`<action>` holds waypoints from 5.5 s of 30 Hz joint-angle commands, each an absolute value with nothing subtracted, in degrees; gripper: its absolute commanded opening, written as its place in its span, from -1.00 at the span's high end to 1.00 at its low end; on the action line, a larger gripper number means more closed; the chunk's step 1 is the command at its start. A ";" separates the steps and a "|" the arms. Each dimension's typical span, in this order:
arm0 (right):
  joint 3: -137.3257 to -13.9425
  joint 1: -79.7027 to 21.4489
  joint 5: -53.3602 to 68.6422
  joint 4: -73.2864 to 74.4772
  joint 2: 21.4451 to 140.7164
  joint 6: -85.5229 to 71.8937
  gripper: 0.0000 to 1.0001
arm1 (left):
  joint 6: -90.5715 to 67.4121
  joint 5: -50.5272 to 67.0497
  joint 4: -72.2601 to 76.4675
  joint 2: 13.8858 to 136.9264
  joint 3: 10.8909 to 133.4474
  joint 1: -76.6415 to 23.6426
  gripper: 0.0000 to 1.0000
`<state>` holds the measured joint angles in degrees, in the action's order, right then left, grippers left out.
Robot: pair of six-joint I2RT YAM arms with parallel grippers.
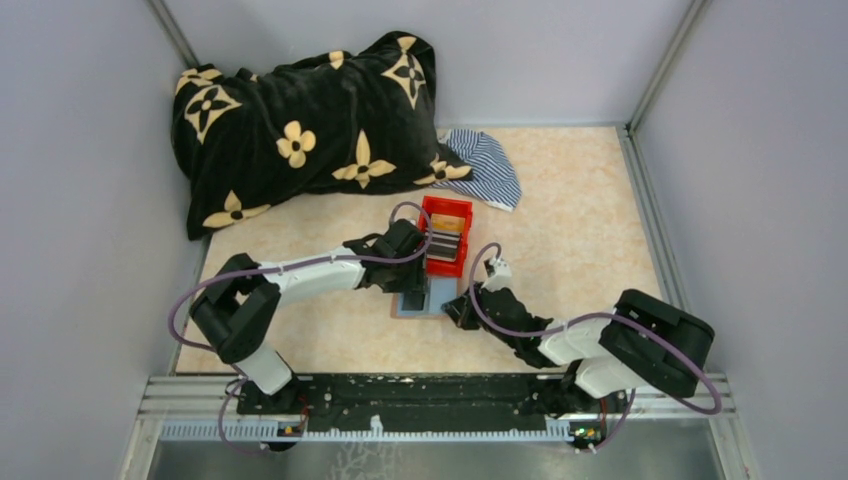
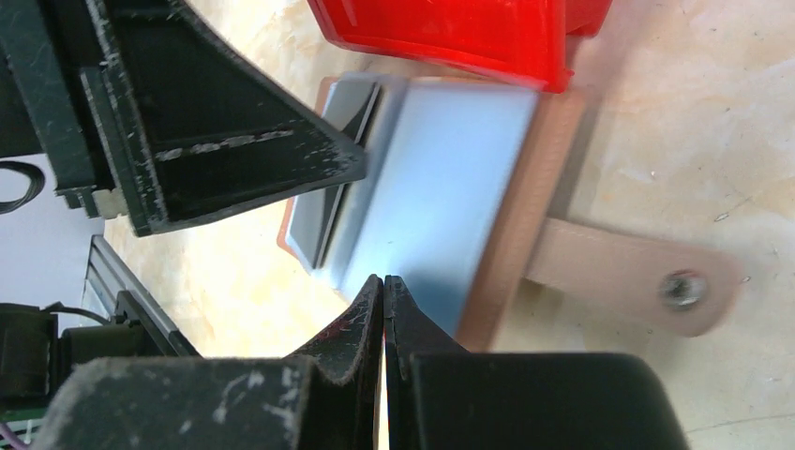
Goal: Take the credit cards out of the card holder
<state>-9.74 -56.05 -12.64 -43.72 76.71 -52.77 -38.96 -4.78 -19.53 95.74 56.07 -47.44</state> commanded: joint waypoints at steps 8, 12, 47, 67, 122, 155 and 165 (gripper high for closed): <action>-12.48 -55.81 -9.97 -46.99 78.55 -51.78 0.93 | -38.03 -1.50 -17.48 93.84 55.39 -46.80 -0.20; -15.51 -56.15 -8.26 -45.76 78.89 -50.47 0.60 | -38.23 -0.54 -17.05 95.38 55.97 -46.83 -0.19; -17.93 -55.73 -9.20 -45.93 84.49 -49.28 0.59 | -38.49 0.22 -16.74 95.61 54.94 -46.83 -0.15; -18.12 -54.63 -7.05 -48.30 88.07 -49.97 0.58 | -38.60 0.56 -16.44 94.88 54.36 -46.80 -0.27; -21.59 -53.28 2.91 -58.88 93.68 -51.00 0.51 | -38.50 5.81 -12.72 96.65 53.20 -46.85 0.14; -18.51 -53.18 13.21 -92.29 112.20 -67.78 0.91 | -38.81 4.59 -12.38 96.29 52.38 -46.85 0.14; -16.77 -53.25 12.48 -90.01 109.48 -66.51 1.00 | -39.10 2.70 -13.35 96.24 53.26 -46.85 -0.69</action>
<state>-16.60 -51.55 8.12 -83.57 112.75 -67.26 -35.77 -0.12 -16.01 94.48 53.63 -45.50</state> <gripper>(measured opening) 0.011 0.722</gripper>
